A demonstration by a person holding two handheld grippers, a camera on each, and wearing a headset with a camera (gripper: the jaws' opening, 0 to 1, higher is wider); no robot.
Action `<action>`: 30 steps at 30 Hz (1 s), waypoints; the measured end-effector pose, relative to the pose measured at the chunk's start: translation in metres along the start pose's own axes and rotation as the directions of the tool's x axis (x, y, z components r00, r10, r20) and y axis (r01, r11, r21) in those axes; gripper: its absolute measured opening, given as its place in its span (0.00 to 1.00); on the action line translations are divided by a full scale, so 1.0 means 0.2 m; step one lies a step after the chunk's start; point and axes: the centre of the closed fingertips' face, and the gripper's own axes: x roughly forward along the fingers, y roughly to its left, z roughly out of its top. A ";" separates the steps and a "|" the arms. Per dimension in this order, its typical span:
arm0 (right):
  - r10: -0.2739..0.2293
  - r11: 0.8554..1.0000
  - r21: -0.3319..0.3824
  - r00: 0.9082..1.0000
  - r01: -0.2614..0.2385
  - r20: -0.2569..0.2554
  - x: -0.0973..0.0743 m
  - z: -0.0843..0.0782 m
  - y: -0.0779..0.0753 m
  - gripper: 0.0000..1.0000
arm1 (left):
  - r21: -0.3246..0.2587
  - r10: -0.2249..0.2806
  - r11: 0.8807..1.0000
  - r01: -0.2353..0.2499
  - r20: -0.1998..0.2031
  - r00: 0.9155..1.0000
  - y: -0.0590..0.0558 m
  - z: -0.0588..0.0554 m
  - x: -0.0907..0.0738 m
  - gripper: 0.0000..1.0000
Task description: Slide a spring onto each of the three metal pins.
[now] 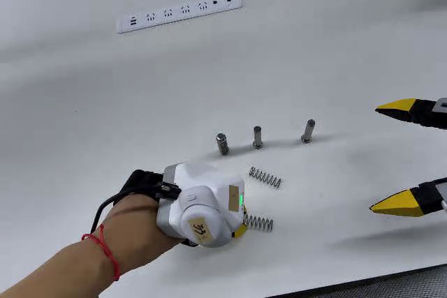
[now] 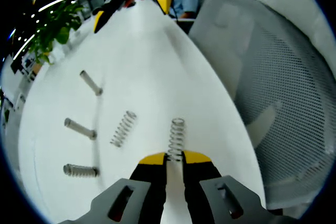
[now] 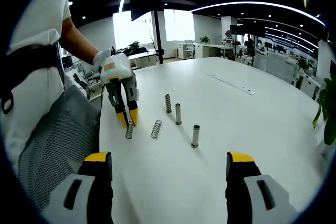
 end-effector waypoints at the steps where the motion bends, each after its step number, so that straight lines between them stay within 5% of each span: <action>1: 0.001 1.000 -0.002 1.000 -0.001 -0.002 0.00 0.00 0.00 0.91 | -0.002 0.000 1.000 0.000 0.001 1.000 0.00 0.00 0.00 0.11; 18: 0.005 1.000 -0.005 1.000 -0.005 -0.005 0.01 0.01 0.02 0.90 | -0.094 0.036 0.995 -0.027 0.094 0.995 0.00 0.05 -0.08 0.10; 23: 0.004 1.000 -0.005 1.000 -0.004 0.006 0.00 0.05 0.03 0.90 | -0.151 0.075 0.987 -0.052 0.153 0.985 0.02 0.09 -0.13 0.10; 30: 0.009 1.000 -0.004 0.999 -0.008 0.035 0.00 0.14 0.05 0.88 | -0.236 0.137 0.969 -0.078 0.247 0.959 0.06 0.17 -0.23 0.10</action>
